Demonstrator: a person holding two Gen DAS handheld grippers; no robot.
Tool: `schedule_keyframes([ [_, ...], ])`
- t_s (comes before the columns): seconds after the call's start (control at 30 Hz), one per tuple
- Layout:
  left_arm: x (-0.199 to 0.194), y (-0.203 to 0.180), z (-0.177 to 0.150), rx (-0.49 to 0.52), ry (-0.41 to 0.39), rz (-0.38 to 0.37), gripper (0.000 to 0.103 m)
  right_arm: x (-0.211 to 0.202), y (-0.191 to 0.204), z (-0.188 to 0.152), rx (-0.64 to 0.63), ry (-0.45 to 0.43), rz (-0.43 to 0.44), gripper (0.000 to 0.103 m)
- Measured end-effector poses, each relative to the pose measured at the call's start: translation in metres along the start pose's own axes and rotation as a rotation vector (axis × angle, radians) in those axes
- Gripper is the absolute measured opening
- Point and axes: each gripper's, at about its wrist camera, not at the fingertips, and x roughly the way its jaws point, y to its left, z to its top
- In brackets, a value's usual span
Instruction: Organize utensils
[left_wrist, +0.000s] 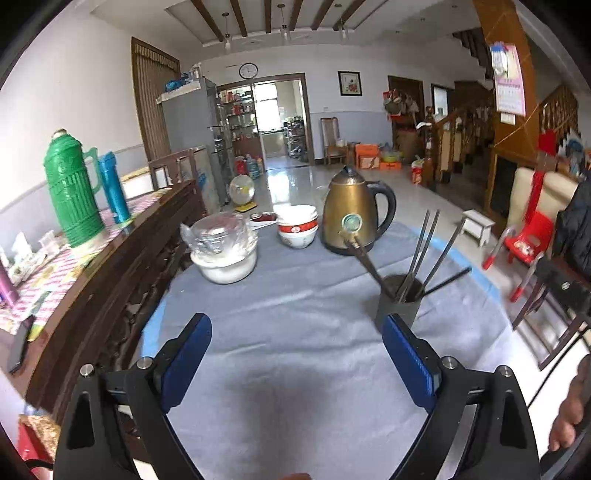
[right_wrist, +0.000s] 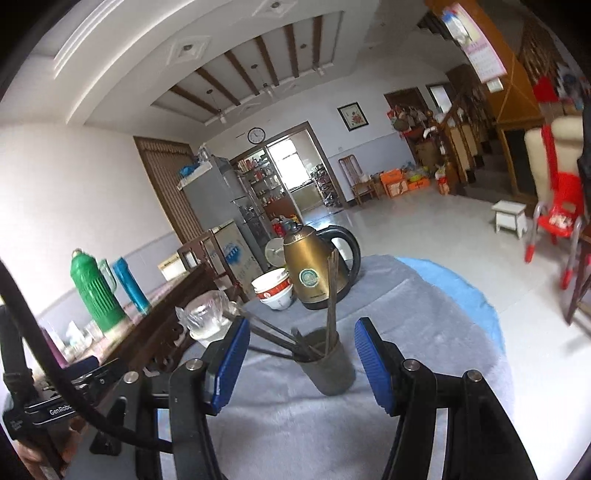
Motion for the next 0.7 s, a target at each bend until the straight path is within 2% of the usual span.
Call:
schedule_keyframes([
  [0.33,-0.043,-0.008,-0.025,0.056,-0.032,0.104,0.094,-0.054,0.022,-0.022,-0.081,-0.001,-0.031,0.065],
  [0.5,-0.072,-0.007,-0.033,0.08,-0.068,0.142,0.095,-0.086,0.035,-0.036,-0.12,-0.014,-0.043,0.065],
  [0.7,-0.098,-0.003,-0.04,0.118,-0.122,0.222,0.098,-0.114,0.043,-0.047,-0.123,-0.03,-0.042,0.066],
])
